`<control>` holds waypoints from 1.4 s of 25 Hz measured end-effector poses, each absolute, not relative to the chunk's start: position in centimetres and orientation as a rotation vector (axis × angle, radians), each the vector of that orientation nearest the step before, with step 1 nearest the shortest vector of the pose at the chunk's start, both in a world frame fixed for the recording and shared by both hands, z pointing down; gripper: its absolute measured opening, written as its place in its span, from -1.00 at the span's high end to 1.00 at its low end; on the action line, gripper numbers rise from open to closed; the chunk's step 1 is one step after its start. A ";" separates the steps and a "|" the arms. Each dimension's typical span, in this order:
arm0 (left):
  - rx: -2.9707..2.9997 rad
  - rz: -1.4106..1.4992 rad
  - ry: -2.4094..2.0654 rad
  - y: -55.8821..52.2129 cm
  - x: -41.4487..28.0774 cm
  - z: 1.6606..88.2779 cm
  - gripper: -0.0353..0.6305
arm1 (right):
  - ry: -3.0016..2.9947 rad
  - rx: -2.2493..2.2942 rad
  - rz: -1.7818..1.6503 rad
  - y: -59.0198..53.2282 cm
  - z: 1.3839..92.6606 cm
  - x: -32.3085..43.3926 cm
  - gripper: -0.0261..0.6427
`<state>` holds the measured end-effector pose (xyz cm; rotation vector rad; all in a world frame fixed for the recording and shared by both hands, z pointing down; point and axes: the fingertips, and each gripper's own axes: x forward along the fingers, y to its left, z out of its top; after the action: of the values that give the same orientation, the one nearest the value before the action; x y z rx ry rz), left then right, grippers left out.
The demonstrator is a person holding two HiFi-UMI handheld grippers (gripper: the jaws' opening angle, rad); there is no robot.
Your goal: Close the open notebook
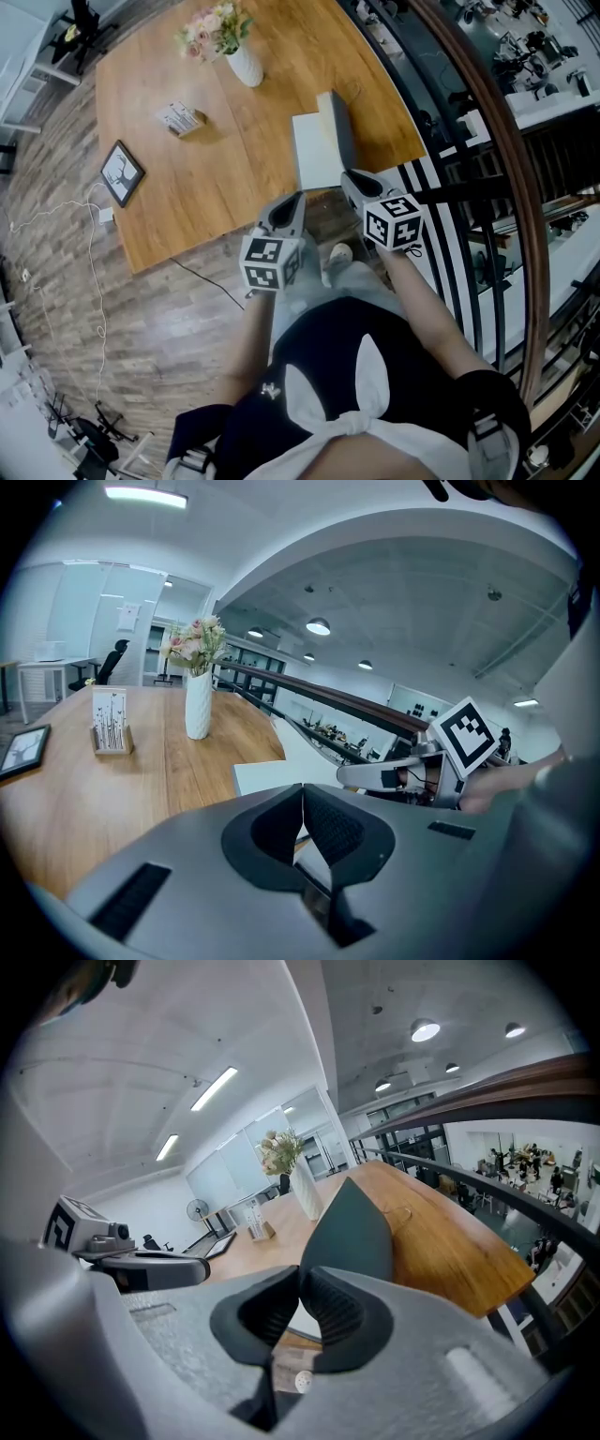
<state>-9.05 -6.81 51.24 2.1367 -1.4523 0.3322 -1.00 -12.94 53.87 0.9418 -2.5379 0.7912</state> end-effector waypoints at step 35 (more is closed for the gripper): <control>2.073 0.322 -1.496 -6.8 -11.9 52.1 0.84 | -2.491 0.793 0.797 -11.4 57.4 -5.9 0.79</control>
<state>-11.87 -6.75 52.08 2.0729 -1.4958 0.3217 -5.91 -11.45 57.39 0.7932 -2.4913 0.7971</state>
